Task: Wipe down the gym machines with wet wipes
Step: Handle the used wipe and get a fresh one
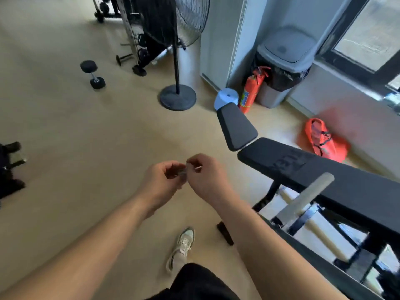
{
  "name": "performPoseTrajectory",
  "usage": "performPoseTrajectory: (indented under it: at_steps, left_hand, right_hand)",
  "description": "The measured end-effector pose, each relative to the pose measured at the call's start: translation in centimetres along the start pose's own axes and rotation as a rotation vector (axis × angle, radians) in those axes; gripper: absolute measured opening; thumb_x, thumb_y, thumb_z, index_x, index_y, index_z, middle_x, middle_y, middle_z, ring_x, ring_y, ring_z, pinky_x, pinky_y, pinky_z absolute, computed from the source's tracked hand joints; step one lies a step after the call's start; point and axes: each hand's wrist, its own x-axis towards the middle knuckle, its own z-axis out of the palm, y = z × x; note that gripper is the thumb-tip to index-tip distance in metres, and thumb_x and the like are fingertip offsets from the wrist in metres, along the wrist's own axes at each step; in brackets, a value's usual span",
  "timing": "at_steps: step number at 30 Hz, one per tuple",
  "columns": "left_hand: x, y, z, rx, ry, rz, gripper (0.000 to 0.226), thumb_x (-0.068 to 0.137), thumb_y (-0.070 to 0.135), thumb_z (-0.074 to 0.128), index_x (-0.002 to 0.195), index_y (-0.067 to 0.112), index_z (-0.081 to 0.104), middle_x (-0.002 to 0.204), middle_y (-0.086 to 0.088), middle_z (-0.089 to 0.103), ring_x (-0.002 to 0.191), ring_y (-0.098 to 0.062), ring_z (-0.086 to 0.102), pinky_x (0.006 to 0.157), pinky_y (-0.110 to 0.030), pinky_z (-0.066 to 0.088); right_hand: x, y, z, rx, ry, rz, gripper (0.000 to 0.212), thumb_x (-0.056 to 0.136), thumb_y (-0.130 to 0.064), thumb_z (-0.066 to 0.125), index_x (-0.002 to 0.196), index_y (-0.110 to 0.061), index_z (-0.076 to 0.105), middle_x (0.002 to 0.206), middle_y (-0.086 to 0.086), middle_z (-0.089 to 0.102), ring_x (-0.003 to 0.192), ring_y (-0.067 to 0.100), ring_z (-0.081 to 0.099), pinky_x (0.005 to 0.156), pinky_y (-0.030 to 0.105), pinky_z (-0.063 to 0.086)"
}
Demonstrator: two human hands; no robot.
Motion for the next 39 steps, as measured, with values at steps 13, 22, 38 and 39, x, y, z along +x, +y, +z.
performPoseTrajectory:
  at_steps: [13,22,38,39]
  left_hand:
    - [31.9,9.5,-0.2,-0.002,-0.209,-0.019,0.016,0.087,0.0,0.078,0.096,0.012,0.074,0.089,-0.006,0.078,0.088,-0.022,0.076,0.079,-0.034,0.064]
    - [55.2,16.8,2.7,0.117,-0.567,0.053,0.019,0.092,-0.001,0.07,0.098,0.016,0.077,0.091,-0.003,0.079,0.09,-0.022,0.076,0.086,-0.038,0.063]
    - [81.4,29.7,23.8,0.458,-0.832,0.365,0.03,0.086,0.015,0.08,0.094,0.042,0.072,0.093,0.013,0.077,0.089,-0.001,0.072,0.088,-0.027,0.06]
    - [83.4,30.2,24.8,0.477,-0.834,0.378,0.028,0.086,0.014,0.079,0.097,0.039,0.074,0.093,0.015,0.077,0.09,-0.001,0.072,0.089,-0.026,0.059]
  right_hand:
    - [26.8,-0.4,-6.9,0.64,0.19,0.443,0.013,0.09,-0.018,0.079,0.095,-0.006,0.077,0.087,0.011,0.078,0.072,0.024,0.072,0.076,0.041,0.065]
    - [45.3,-2.4,-11.6,0.633,0.375,0.416,0.006,0.092,-0.02,0.076,0.097,-0.017,0.08,0.083,0.005,0.078,0.084,0.022,0.074,0.075,0.032,0.061]
    - [66.6,6.4,-31.7,1.04,0.592,0.524,0.019,0.098,-0.02,0.065,0.1,-0.007,0.078,0.097,0.019,0.077,0.098,0.036,0.074,0.089,0.048,0.058]
    - [67.8,6.8,-33.2,1.04,0.562,0.528,0.021,0.1,-0.023,0.063,0.104,-0.008,0.077,0.099,0.016,0.078,0.098,0.035,0.075,0.087,0.046,0.058]
